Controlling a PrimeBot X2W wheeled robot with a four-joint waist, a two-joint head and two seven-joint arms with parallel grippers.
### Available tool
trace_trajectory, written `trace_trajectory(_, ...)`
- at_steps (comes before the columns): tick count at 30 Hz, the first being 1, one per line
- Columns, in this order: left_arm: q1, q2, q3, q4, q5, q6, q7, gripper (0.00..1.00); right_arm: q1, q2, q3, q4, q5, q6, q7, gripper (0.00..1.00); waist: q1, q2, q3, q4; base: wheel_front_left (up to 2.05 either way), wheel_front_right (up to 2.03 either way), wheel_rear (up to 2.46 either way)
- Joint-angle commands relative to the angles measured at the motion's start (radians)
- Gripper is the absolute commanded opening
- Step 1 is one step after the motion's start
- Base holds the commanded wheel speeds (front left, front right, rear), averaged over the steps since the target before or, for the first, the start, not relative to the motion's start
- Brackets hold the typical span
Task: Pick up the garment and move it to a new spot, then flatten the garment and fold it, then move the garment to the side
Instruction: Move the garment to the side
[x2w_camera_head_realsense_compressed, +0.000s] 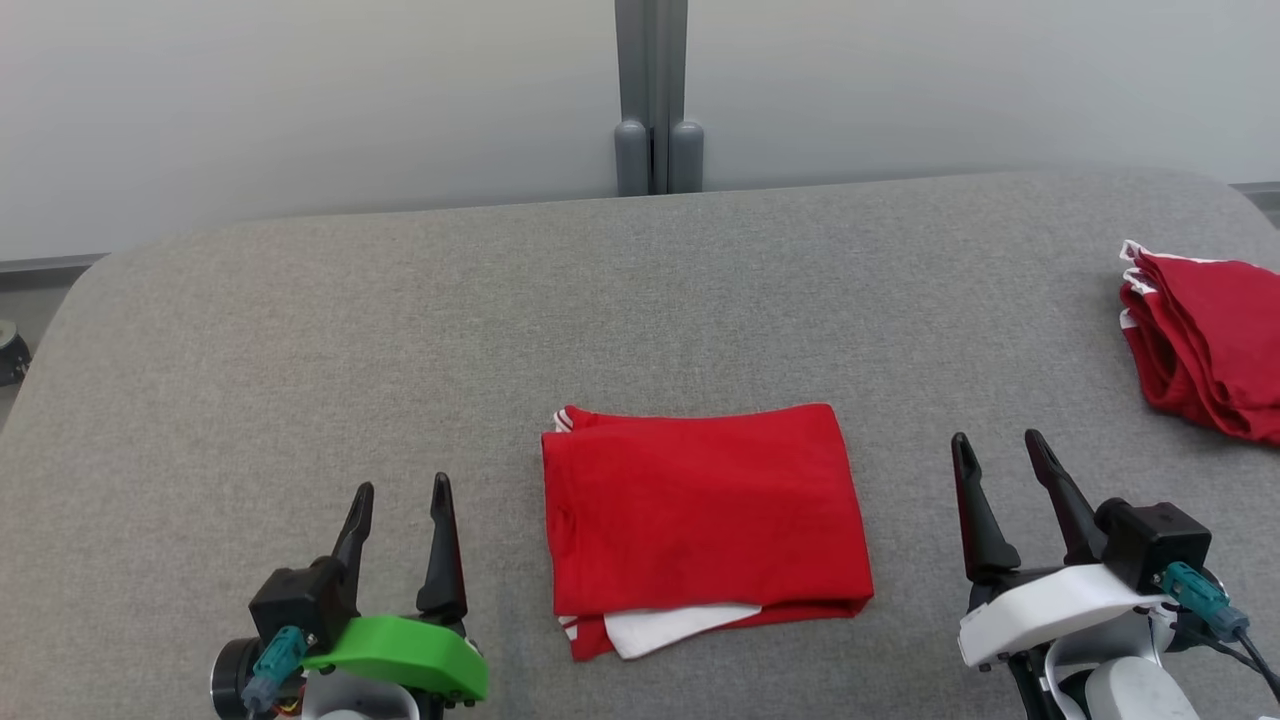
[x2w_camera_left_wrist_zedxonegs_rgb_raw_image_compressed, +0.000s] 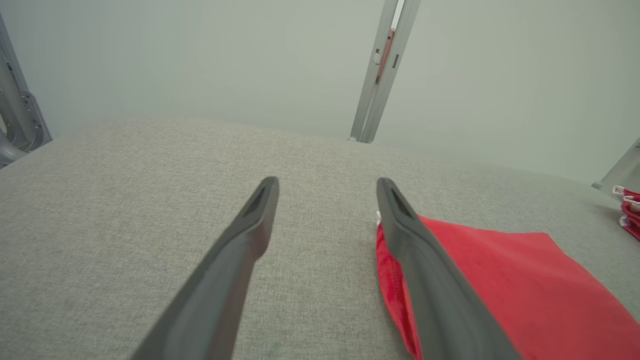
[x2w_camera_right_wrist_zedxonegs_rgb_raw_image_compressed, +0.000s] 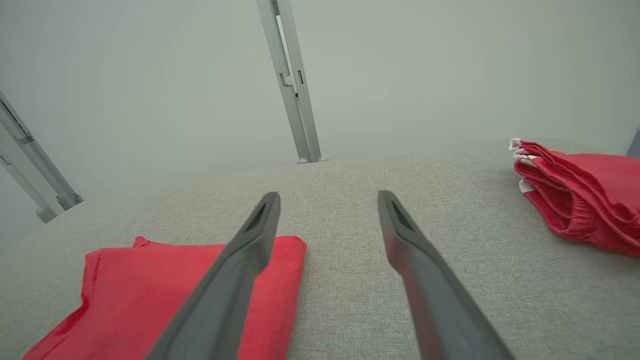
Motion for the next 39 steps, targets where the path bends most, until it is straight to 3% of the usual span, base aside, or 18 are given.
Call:
trace_trajectory(1,0.010,-0.003,0.008,0.000,0.011,-0.006,-0.003,1.00,0.004,-0.001,0.000,0.005,-0.005,0.000,-0.007,1.00,0.0000,0.0000,-0.002,-0.002,0.00,0.00,0.00)
trace_trajectory(15,0.014,-0.024,0.033,0.021,0.052,-0.038,-0.003,1.00,0.006,-0.001,-0.001,0.022,-0.026,0.000,0.004,1.00,0.0000,0.0000,0.000,0.017,0.00,0.00,0.00)
trace_trajectory(30,-0.015,-0.039,0.033,0.024,0.079,-0.050,-0.003,1.00,-0.076,-0.001,-0.052,0.089,-0.081,0.000,0.320,1.00,0.0000,0.0000,0.059,0.126,0.00,0.00,0.00)
trace_trajectory(39,-0.019,-0.044,0.043,0.019,0.088,-0.053,-0.003,1.00,-0.149,-0.029,-0.038,0.227,0.046,0.000,0.487,1.00,0.0000,0.0000,0.096,0.192,0.00,0.00,0.00)
